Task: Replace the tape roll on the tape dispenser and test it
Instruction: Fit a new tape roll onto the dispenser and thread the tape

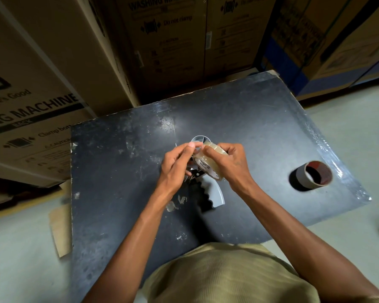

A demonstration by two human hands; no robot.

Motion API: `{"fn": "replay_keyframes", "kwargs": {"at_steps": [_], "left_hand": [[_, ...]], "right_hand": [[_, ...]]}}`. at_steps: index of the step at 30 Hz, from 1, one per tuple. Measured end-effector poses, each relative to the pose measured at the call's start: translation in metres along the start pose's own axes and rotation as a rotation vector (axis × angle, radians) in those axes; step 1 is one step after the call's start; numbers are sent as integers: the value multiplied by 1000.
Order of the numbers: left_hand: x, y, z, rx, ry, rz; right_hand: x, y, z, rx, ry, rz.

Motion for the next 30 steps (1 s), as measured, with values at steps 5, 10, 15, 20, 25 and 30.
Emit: {"fn": "replay_keyframes", "kwargs": {"at_steps": [5, 10, 15, 20, 25, 30], "left_hand": [[3, 3, -8, -116, 107, 27], [10, 6, -11, -150, 143, 11], [20, 8, -22, -240, 180, -92], [28, 8, -23, -279, 167, -131], [36, 10, -18, -272, 136, -168], [40, 11, -14, -259, 115, -182]], "right_hand": [[-15, 1, -7, -108, -12, 220], [-23, -2, -2, -104, -34, 478], [-24, -5, 4, -105, -172, 635], [-16, 5, 6, 43, -451, 539], [-3, 8, 9, 109, -486, 332], [-7, 13, -15, -39, -364, 407]]}}
Point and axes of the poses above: each hand's wrist, its own y-axis towards the middle knuckle, its own x-axis out of the back of the hand, z = x × y, the point moved 10 cm from there along y, towards the middle knuckle, and after that the axes turned 2 degrees about y, right-handed, at the moved point
